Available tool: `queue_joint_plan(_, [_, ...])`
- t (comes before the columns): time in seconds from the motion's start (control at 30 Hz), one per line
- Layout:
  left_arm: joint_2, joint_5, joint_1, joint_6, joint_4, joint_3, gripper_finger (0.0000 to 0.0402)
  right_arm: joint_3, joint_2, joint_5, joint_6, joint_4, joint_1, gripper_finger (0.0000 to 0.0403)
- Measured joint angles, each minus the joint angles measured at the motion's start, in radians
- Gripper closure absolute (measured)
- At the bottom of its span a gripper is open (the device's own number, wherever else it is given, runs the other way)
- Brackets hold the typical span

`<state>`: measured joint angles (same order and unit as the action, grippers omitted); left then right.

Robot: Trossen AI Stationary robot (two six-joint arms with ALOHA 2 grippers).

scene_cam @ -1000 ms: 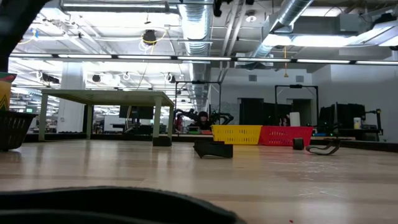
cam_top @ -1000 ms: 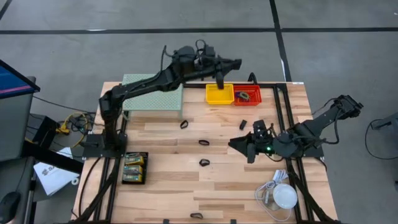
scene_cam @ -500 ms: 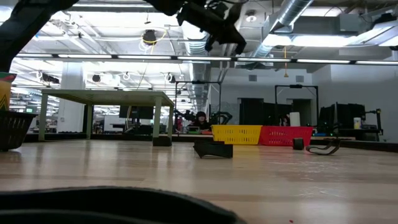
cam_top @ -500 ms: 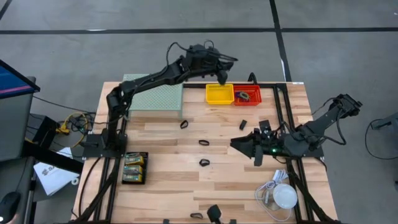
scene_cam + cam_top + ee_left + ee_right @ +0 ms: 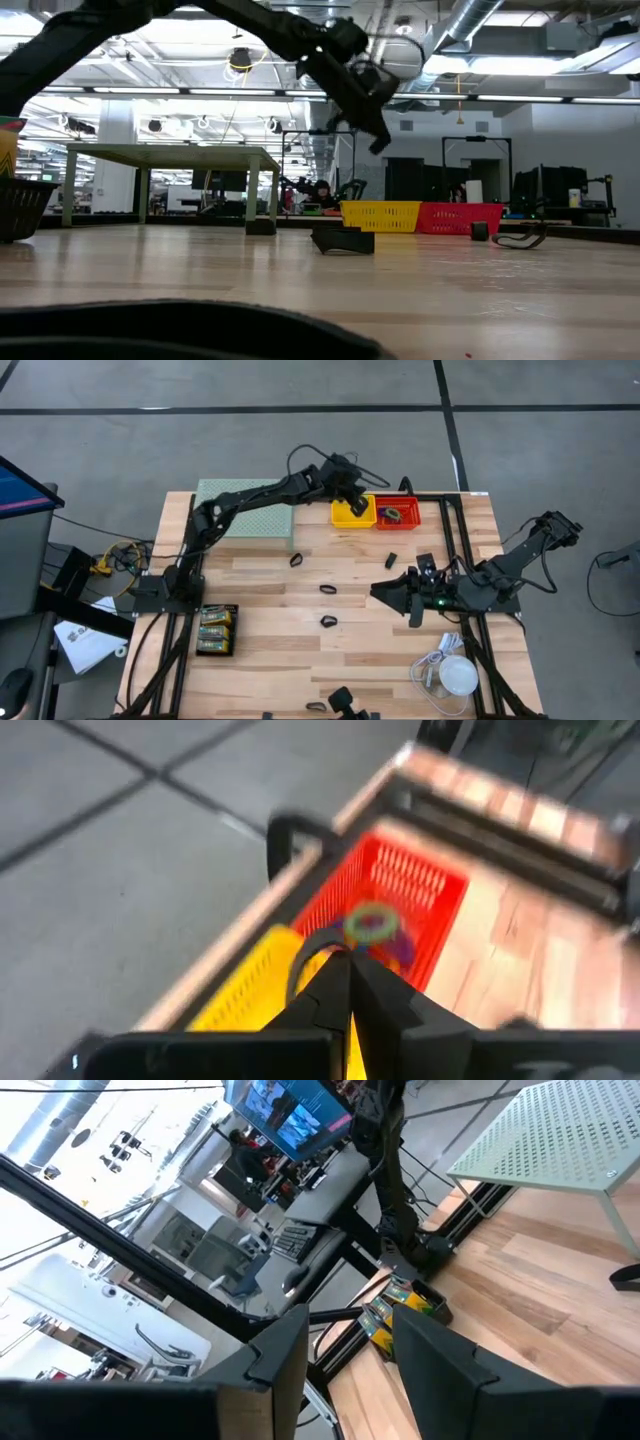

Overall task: Pick & Place Office Desk Supplies
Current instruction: Put the black rubber band into the yellow basket

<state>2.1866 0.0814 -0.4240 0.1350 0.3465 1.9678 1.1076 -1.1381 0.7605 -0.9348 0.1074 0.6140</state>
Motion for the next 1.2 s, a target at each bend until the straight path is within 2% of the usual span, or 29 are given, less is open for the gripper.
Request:
queue_joint_plan(0.23, [0.069, -0.003, 0.009, 0.003, 0.09, 0.0, 0.0401, 0.0, 0.0, 0.0, 0.0, -0.001, 0.0, 0.026])
queue_joint_plan(0.57, [0.137, 0.034, 0.019, 0.0, 0.114, 0.0, 0.0401, 0.0, 0.0, 0.0, 0.0, -0.008, -0.002, 0.026])
queue_joint_plan(0.7, [0.139, 0.09, 0.018, 0.0, 0.115, 0.0, 0.0401, 0.0, 0.0, 0.0, 0.0, -0.014, -0.002, 0.026])
queue_joint_plan(1.0, [0.139, 0.095, -0.004, 0.0, 0.133, 0.0, 0.0401, 0.0, 0.0, 0.0, 0.0, -0.013, -0.002, 0.026])
queue_joint_plan(1.2, [0.137, 0.094, -0.004, 0.005, 0.122, 0.0, 0.0372, 0.0, 0.0, 0.0, 0.001, -0.012, -0.002, 0.026])
